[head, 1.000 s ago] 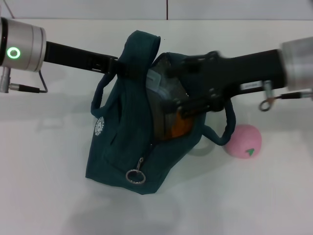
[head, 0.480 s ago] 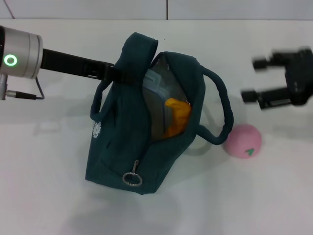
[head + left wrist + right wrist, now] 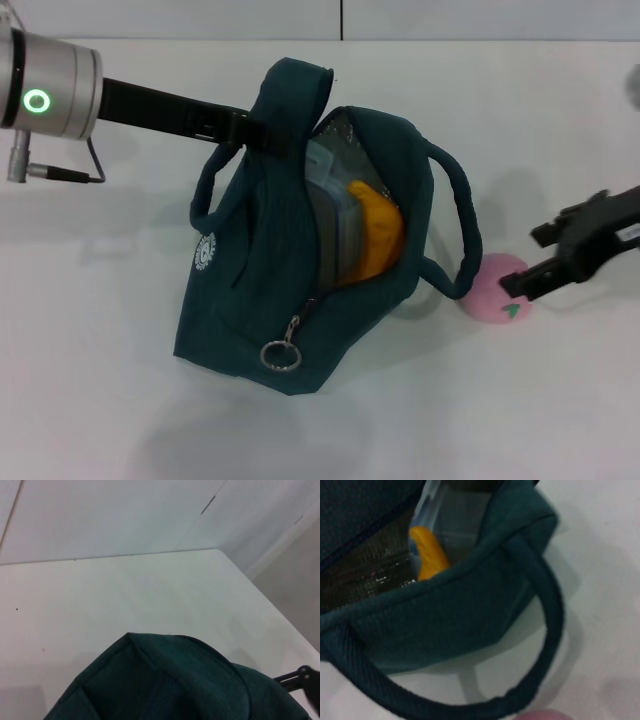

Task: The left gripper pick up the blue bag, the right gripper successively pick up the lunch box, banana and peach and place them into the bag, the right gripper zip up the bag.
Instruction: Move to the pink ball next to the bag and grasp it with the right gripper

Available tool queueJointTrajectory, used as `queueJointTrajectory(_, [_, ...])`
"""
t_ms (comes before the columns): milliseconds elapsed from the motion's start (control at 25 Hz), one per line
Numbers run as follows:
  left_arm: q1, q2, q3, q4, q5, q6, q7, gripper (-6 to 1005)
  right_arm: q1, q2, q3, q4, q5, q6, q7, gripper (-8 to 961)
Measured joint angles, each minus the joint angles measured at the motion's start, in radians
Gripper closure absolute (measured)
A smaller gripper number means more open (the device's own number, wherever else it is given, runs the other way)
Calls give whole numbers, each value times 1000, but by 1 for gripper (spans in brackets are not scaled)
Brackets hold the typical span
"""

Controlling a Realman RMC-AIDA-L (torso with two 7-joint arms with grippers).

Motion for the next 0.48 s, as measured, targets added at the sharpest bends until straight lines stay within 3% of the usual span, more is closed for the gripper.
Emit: queueJointTrajectory(480, [10,-1,0,0,2,-1,1,950,51,-1,-89,129,-20,101,10,184])
